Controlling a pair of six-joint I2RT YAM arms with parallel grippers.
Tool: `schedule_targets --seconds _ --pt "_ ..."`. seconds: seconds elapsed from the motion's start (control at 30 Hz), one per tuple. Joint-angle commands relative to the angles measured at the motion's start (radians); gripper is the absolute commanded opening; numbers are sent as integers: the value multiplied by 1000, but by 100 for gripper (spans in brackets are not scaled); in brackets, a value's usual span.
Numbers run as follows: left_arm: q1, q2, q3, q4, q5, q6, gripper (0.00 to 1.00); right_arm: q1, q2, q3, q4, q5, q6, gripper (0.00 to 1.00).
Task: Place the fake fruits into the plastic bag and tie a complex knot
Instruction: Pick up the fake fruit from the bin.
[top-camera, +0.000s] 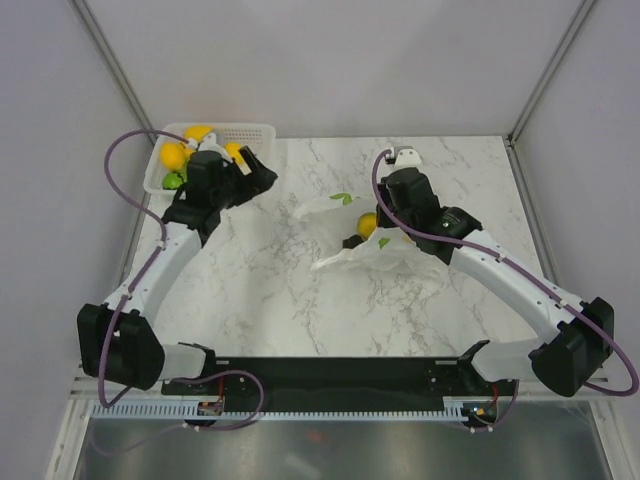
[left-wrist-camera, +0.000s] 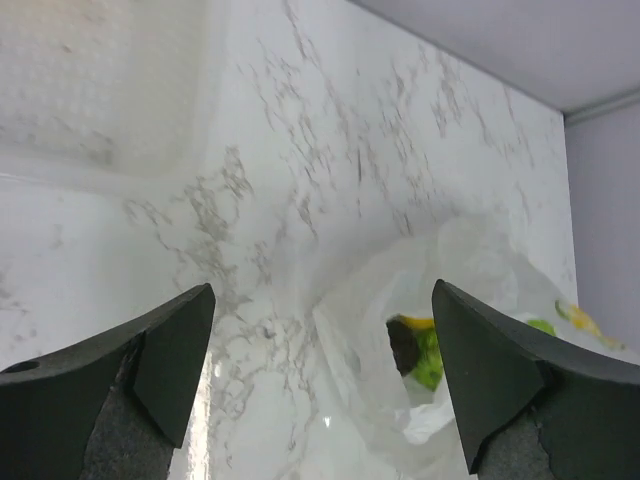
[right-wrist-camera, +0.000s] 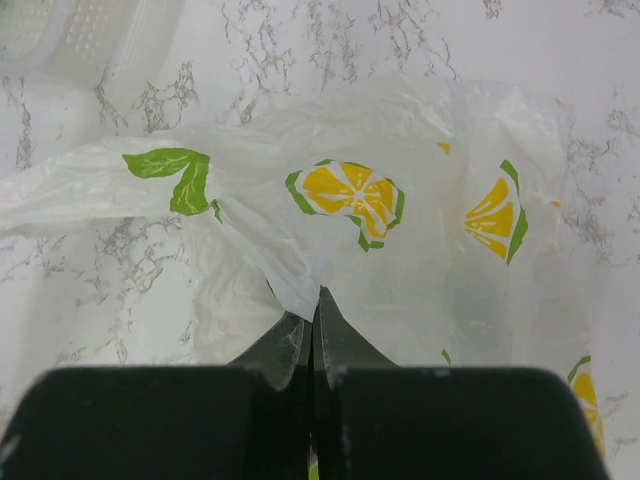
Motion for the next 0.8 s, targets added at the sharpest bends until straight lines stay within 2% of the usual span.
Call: schedule_targets --seconds 0.0,0.07,0.17,0.23,0.27,0.33,0.37,0.4,0.47,0.63,0.77 --pt "159 46 111 -57 122 -24 97 0 2 23 27 -25 -22 0" --pt "255 119 177 -80 141 -86 99 -1 11 23 30 -25 -29 0" --pt "340 221 294 -121 124 -125 100 0 11 -1 49 -27 -35 0" --pt "348 282 383 -154 61 -87 100 -1 11 -13 65 -30 -38 0" --pt "354 320 505 -186 46 -35 100 -3 11 -18 71 -33 -41 0" --pt "367 454 646 -319 30 10 100 -1 13 -30 88 -41 -49 0" --pt "380 495 782 -357 29 54 100 -3 13 -33 102 -51 -51 0" --pt "386 578 841 -437 -6 71 100 -3 14 -38 106 -58 -51 0" --pt "398 643 952 -482 -43 117 100 -3 16 -46 122 -70 -52 0" --pt "404 778 983 -484 -157 238 100 -3 3 -76 148 -79 -54 0" --pt "409 885 1018 -502 -166 332 100 -3 -13 -93 157 -70 -55 0"
